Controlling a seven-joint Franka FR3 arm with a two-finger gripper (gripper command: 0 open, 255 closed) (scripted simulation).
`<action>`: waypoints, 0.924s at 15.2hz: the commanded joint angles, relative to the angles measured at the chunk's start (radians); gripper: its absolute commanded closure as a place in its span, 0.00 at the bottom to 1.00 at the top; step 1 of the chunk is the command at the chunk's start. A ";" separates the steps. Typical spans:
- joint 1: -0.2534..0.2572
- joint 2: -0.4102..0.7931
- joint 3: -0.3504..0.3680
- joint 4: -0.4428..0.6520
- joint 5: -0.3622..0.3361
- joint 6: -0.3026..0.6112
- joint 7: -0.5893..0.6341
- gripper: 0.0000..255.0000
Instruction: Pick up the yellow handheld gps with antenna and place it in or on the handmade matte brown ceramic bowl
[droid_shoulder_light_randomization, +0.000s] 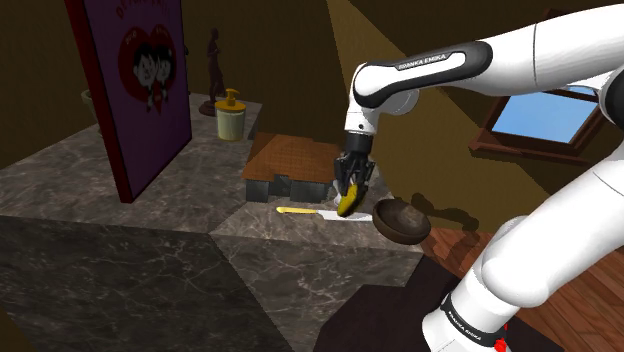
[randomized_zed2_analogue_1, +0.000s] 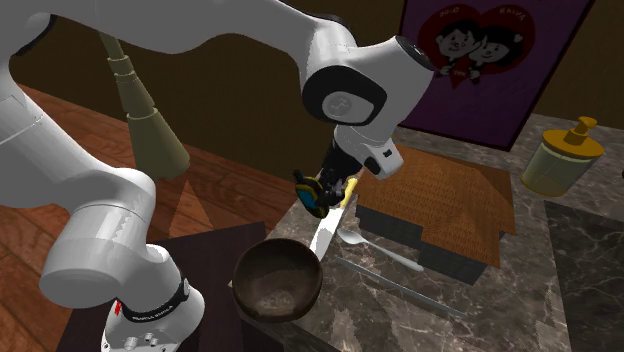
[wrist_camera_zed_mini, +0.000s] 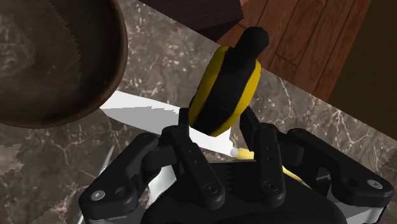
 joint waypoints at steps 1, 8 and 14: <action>0.000 -0.009 0.000 0.016 -0.001 -0.024 0.007 1.00; -0.001 -0.034 -0.003 0.086 -0.005 -0.118 0.027 1.00; -0.002 -0.047 -0.006 0.154 -0.008 -0.197 0.044 1.00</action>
